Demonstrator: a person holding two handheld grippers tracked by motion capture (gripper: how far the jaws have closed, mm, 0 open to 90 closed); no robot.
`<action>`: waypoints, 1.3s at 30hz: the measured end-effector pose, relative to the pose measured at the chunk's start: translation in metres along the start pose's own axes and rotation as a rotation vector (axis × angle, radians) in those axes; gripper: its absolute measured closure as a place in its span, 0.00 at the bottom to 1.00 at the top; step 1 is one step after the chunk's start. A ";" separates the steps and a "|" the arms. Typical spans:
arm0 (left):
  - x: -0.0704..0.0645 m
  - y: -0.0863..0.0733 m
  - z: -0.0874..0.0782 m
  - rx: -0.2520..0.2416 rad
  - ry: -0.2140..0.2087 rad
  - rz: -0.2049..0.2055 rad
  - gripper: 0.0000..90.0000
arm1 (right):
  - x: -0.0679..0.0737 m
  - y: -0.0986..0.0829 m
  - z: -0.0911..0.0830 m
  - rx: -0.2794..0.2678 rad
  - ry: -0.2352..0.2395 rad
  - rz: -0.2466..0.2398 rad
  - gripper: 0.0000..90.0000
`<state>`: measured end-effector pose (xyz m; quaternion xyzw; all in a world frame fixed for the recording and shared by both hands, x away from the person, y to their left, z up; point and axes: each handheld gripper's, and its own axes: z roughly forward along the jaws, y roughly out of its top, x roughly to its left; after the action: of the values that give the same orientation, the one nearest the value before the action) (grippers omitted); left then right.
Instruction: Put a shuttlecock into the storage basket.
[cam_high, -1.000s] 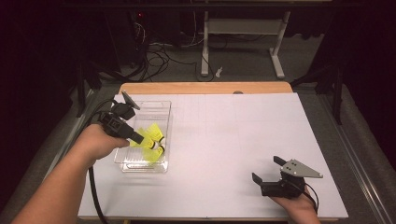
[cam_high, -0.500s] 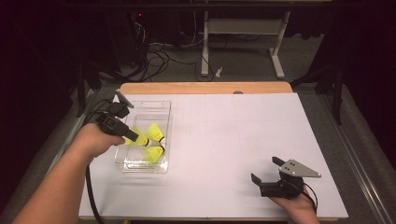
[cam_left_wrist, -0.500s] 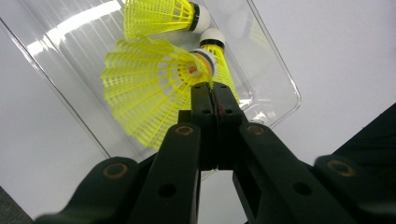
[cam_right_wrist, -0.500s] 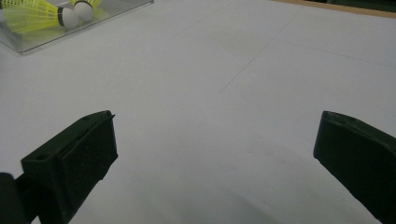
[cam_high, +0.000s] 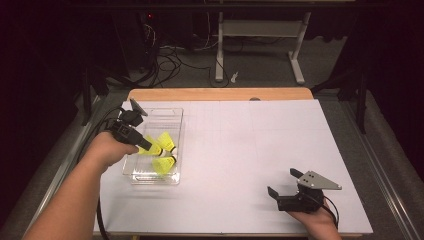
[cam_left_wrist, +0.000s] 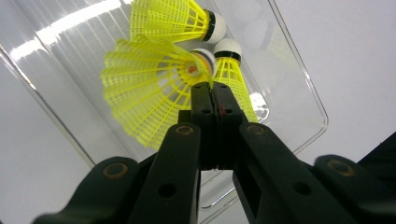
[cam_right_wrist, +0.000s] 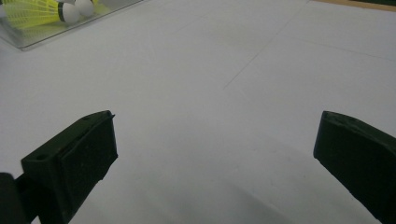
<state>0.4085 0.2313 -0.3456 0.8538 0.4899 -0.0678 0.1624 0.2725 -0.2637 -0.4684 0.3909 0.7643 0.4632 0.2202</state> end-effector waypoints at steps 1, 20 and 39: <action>0.002 0.000 0.001 -0.003 -0.005 -0.004 1.00 | 0.000 0.000 0.000 0.000 0.000 0.000 0.00; 0.015 -0.005 0.000 -0.025 -0.018 -0.038 1.00 | 0.000 -0.001 0.001 0.010 0.001 -0.001 0.00; 0.026 -0.016 0.009 -0.040 -0.032 -0.054 1.00 | 0.000 -0.001 0.002 0.017 -0.003 0.001 0.00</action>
<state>0.4087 0.2570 -0.3646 0.8357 0.5113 -0.0761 0.1856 0.2736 -0.2626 -0.4699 0.3941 0.7676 0.4561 0.2178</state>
